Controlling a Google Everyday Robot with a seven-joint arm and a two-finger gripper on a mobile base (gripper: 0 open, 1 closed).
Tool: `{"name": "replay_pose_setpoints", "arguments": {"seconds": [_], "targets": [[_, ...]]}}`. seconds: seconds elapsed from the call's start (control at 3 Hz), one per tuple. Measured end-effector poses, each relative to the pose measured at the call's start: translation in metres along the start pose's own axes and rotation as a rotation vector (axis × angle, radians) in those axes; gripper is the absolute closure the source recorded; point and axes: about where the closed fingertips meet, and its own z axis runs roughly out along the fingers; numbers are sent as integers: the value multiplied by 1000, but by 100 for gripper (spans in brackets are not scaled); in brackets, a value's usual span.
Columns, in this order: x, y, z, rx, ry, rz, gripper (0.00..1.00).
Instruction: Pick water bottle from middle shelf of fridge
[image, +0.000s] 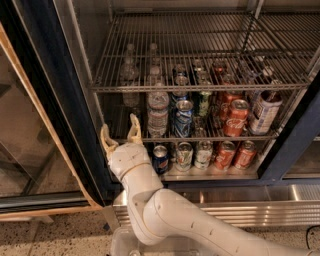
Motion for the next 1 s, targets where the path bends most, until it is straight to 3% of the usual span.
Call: {"name": "replay_pose_setpoints", "arguments": {"seconds": [0.33,0.67,1.0], "targets": [[8,-8,3,27,-7,26,30],[8,-8,3,28,-8,27,12],[8,-8,3,28,-8,27,13]]}}
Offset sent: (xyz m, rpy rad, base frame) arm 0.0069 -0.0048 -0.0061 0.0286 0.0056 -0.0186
